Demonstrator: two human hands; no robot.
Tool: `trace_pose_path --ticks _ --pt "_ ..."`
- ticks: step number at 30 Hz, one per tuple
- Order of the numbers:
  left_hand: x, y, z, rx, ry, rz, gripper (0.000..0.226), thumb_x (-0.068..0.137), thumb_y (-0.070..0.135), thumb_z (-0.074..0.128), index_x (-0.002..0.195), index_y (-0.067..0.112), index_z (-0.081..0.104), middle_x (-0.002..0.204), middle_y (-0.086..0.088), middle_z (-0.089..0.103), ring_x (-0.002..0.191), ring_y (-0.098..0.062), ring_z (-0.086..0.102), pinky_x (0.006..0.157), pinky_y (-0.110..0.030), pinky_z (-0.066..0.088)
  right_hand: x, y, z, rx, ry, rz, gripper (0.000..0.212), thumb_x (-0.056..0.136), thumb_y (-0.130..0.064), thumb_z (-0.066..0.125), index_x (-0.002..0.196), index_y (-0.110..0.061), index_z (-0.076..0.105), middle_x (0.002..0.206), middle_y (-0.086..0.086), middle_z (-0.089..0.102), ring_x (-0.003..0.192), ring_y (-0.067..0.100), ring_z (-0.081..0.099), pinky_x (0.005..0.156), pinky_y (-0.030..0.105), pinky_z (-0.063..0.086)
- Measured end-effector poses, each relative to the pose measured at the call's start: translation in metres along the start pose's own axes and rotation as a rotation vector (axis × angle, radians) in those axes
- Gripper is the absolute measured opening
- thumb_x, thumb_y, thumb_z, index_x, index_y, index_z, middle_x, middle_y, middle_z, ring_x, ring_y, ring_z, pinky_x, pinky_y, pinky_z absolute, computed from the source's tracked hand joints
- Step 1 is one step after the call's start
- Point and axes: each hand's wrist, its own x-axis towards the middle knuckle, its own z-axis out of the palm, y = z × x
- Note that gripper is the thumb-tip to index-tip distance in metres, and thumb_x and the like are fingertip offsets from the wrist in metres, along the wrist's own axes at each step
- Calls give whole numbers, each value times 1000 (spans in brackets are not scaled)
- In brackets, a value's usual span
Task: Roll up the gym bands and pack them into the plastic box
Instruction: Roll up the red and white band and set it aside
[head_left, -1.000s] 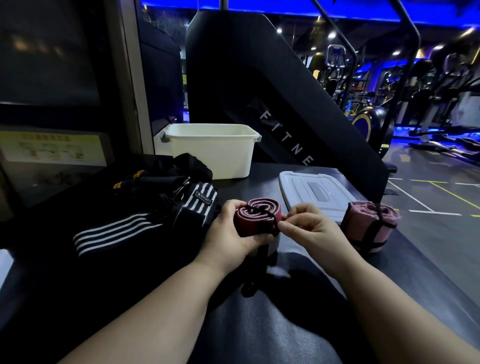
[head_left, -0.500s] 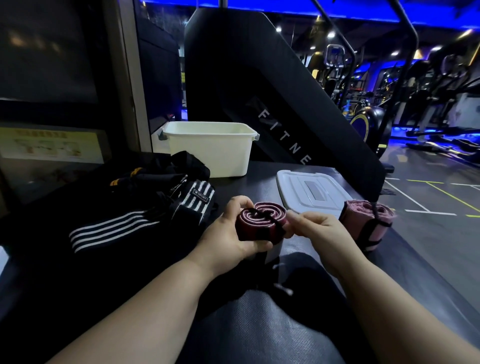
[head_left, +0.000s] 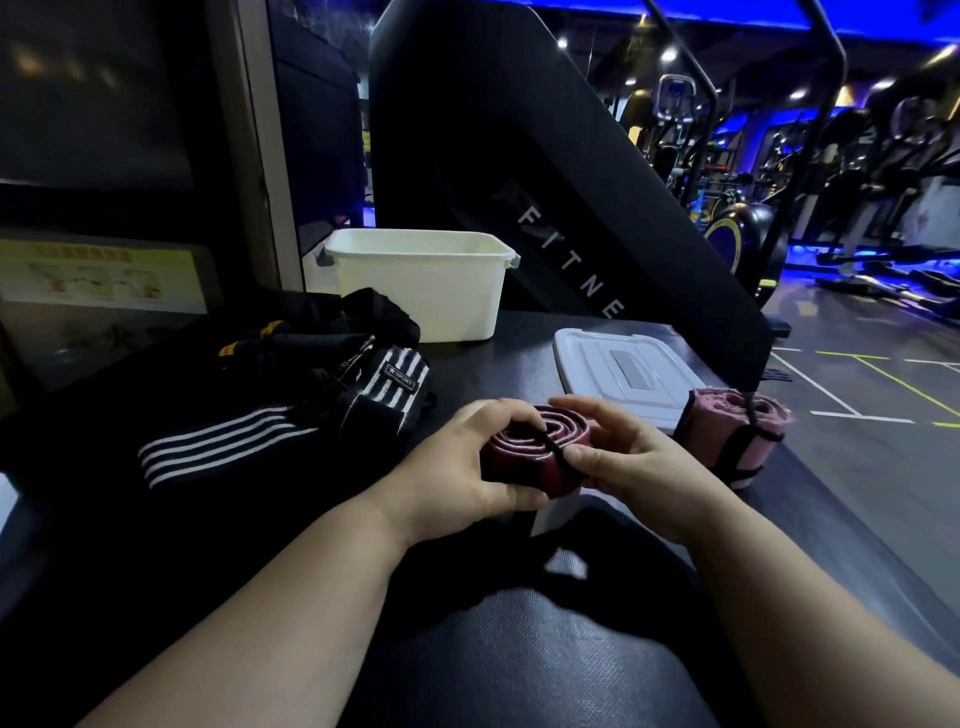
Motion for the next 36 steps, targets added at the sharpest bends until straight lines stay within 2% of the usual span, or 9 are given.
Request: trace_pose_path --ticks 4,8,10,15,22,27,30,33,36 --pt "0 5 -5 234 41 72 57 63 30 88 105 48 55 126 22 33 125 -10 35 110 -23 28 0 1 2 -49 -41 -22 71 56 -42 90 122 -37 64 128 2 64 117 26 60 101 40 47" --pt "1 8 -7 302 76 135 52 57 34 85 96 37 51 115 23 40 115 -13 40 99 -13 29 1 0 2 -46 -91 -30 60 60 -30 89 116 -27 66 116 1 68 103 19 65 90 31 53" --pt "2 8 -6 322 76 129 52 57 31 89 93 33 50 110 20 38 112 -14 41 97 -16 32 1 -1 2 -53 -83 -22 48 68 -18 81 113 -21 64 109 -1 70 97 17 65 85 27 54" --pt "1 3 -3 348 166 129 60 52 33 93 82 42 42 103 19 27 108 -14 37 99 -24 35 3 1 3 -71 -61 -22 52 58 -29 87 104 -21 63 103 -1 69 88 15 65 78 24 53" --pt "2 1 0 331 279 124 60 44 29 96 65 40 41 90 17 37 91 -12 42 75 -8 30 3 0 6 -111 -42 -34 36 69 -13 76 98 -17 55 93 -6 68 85 11 65 76 23 53" --pt "2 5 -5 189 189 70 51 54 23 93 69 36 47 94 10 43 92 -21 52 80 -28 46 4 3 8 -76 -12 -34 41 66 -13 79 97 -17 52 92 -4 67 81 11 65 70 23 53" --pt "0 7 -14 59 51 66 28 63 37 79 76 34 53 100 7 46 95 -25 54 89 -36 49 5 5 7 -72 -13 -33 46 59 -25 84 95 -22 54 90 -4 67 79 15 63 71 26 51" --pt "0 7 -13 24 83 81 23 62 45 72 77 37 56 99 9 47 94 -23 56 88 -41 51 5 6 7 -75 -3 -28 46 59 -27 83 95 -23 53 87 -6 66 77 15 60 70 28 47" --pt "0 7 -7 -8 152 91 22 66 28 74 75 31 55 97 3 47 87 -25 56 81 -41 52 7 7 7 -76 15 -45 39 65 -23 81 93 -24 54 88 -5 65 77 17 57 73 34 43"
